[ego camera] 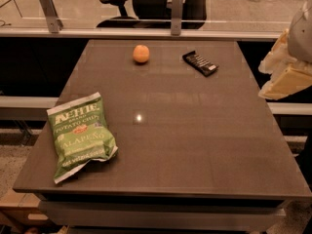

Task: Move green jalapeno chip bag near rxbar chocolate

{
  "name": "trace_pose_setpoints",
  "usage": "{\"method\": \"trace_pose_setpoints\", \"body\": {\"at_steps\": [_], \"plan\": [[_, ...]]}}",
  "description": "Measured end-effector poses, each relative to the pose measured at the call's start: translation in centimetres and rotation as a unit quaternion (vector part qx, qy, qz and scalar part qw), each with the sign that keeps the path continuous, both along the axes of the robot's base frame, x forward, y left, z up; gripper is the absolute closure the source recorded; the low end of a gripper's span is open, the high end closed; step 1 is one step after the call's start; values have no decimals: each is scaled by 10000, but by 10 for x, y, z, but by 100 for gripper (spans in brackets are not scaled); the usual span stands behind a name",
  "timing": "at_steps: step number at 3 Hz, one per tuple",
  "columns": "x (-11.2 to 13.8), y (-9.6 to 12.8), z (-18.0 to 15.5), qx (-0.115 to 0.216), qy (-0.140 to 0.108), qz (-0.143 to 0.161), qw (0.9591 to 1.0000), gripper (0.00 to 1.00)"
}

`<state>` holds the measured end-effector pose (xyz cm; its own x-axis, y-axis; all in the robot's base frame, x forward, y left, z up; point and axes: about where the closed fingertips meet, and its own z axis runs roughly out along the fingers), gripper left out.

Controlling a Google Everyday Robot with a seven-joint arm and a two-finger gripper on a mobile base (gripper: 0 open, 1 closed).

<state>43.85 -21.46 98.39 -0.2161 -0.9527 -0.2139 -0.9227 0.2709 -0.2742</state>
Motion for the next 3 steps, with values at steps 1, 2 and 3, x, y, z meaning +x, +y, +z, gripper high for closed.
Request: {"method": "trace_pose_setpoints", "body": {"at_steps": [1, 2, 3], "plan": [[0, 1, 2, 0, -42, -1, 10000, 74], [0, 1, 5, 0, -87, -2, 10000, 73], [0, 2, 7, -1, -129, -2, 9999, 50]]}}
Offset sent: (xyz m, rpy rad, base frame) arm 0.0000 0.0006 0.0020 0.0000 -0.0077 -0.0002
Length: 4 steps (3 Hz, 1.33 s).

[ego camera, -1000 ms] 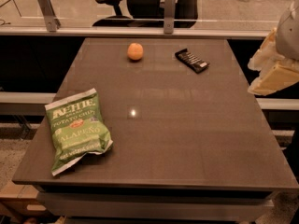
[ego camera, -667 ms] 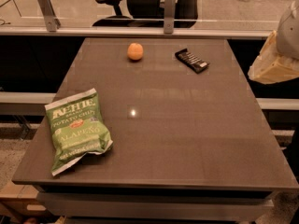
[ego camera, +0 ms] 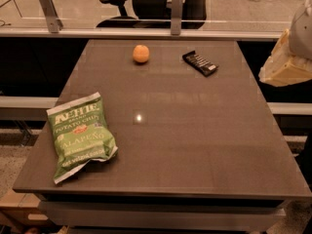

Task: Move green jalapeno chip bag near rxbar chocolate

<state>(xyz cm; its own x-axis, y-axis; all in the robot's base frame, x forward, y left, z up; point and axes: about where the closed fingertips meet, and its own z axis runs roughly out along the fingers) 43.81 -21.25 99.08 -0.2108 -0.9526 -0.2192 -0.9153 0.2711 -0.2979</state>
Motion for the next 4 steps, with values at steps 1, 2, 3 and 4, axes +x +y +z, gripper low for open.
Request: {"method": "trace_pose_setpoints", "body": {"at_steps": [1, 2, 3, 4], "plan": [[0, 1, 2, -1, -39, 1, 10000, 27], [0, 1, 4, -1, -77, 1, 10000, 4], [1, 1, 7, 39, -74, -130, 9999, 0], [1, 12, 11, 20, 0, -370, 9993, 0]]}}
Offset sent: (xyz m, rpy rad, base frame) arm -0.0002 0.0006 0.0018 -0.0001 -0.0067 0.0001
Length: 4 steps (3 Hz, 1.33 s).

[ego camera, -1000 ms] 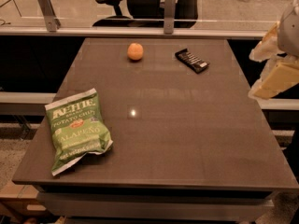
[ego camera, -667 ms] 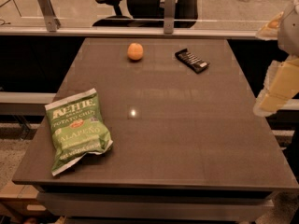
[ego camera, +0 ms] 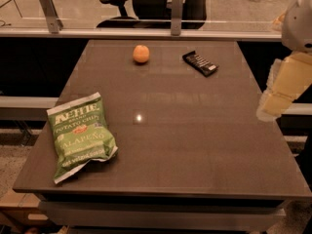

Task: Move green jalapeno chip bag near rxbar chocolate

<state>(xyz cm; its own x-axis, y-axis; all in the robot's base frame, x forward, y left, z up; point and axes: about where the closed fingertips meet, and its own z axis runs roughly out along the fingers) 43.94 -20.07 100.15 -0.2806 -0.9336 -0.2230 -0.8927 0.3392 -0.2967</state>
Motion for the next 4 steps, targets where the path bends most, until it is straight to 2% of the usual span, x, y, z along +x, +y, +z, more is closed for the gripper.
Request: {"method": "trace_pose_setpoints", "body": {"at_steps": [1, 2, 3, 4], "plan": [[-1, 17, 7, 252, -45, -341, 9991, 0], [-1, 19, 9, 732, -190, -557, 9956, 0], [7, -3, -15, 1620, -419, -681, 9836, 0], [23, -21, -40, 2458, -658, -486, 9659, 0]]}}
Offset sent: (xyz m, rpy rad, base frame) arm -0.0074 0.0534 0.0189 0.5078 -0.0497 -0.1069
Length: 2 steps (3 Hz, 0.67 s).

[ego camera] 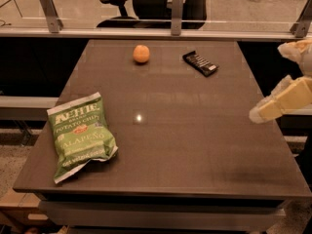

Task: Move green jalapeno chip bag near rxbar chocolate

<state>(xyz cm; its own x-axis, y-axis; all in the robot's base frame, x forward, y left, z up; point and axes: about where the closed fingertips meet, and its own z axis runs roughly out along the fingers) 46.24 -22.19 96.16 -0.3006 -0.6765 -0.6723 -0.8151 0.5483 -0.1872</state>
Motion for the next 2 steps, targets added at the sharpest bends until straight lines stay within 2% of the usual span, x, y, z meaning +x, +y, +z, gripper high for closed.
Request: {"method": "trace_pose_setpoints", "body": {"at_steps": [1, 2], "plan": [[-4, 0, -5, 359, -127, 237, 9990, 0], [-1, 2, -2, 244, -246, 300, 9990, 0]]}}
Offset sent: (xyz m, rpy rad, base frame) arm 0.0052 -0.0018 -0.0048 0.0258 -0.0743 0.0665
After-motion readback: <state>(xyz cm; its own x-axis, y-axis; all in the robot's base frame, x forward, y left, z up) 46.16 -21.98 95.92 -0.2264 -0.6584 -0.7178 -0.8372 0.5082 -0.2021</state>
